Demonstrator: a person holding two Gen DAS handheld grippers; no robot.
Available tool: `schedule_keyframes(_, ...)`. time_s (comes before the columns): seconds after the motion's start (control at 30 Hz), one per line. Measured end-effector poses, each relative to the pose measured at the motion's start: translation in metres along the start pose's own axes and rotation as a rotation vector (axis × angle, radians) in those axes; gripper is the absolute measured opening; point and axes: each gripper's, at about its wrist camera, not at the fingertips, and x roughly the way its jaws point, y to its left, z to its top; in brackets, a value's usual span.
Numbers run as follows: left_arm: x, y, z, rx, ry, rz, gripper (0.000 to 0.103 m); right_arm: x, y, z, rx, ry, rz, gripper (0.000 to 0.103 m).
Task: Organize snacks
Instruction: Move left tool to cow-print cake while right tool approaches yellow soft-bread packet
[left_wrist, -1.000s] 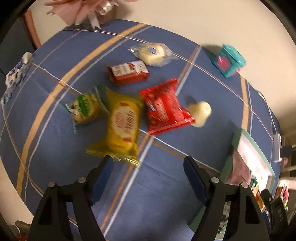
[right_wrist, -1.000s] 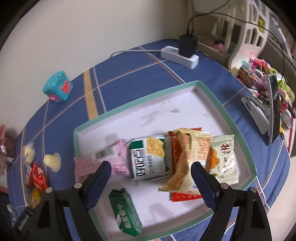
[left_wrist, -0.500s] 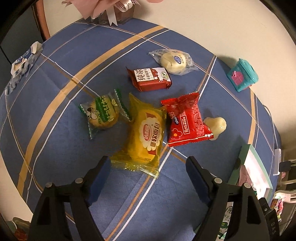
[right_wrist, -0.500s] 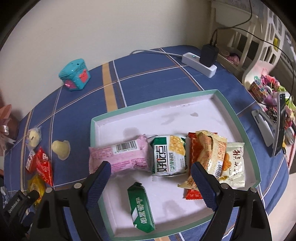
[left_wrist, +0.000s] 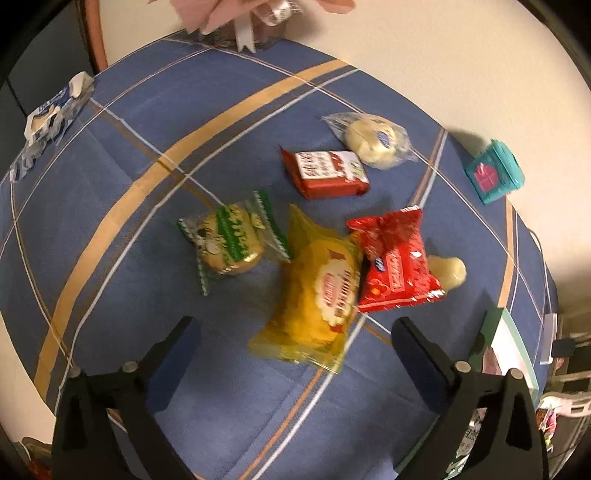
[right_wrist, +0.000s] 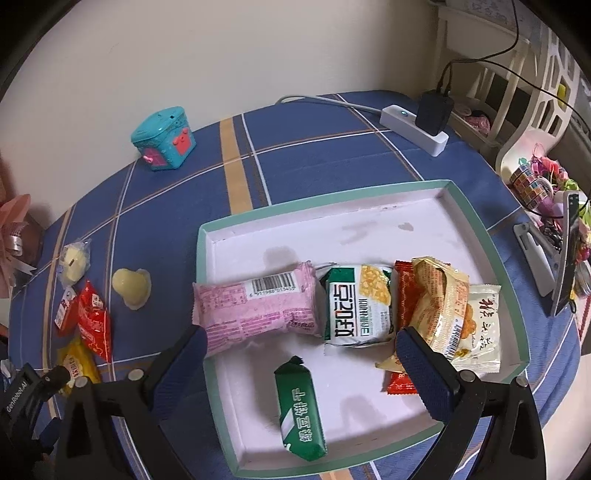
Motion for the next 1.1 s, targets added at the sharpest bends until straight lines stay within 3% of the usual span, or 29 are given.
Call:
schedule_keyframes(0.17,0.000,0.016,0.008,-0.023,-0.016,0.038,0.103,0.000,0.013,-0.003,-0.035,0.003,0.019,0.103)
schedule_keyframes(0.5,-0.014,0.029,0.025,0.065,-0.087,0.157,0.103,-0.009,0.059,-0.014,-0.129,-0.010,0.101,0.103)
schedule_keyframes(1.1,-0.002,0.086,0.047,-0.080,-0.011,0.123,0.103,0.015,0.159,-0.055,-0.290,0.089,0.272,0.103)
